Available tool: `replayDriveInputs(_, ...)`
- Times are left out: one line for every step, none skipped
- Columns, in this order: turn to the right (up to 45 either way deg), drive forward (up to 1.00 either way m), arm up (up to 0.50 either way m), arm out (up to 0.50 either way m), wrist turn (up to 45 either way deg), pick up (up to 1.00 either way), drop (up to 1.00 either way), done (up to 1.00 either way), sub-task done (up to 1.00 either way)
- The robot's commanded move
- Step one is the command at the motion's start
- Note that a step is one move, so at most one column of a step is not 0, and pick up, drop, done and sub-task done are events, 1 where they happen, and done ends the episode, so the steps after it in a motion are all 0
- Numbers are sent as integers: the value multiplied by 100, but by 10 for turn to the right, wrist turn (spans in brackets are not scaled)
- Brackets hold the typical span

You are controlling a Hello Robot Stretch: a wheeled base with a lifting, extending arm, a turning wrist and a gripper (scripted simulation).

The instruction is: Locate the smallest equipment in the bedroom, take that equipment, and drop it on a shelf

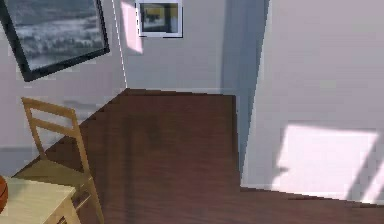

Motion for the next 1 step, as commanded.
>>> replayDriveInputs(0,50,0,0,0,0,0,0,0)
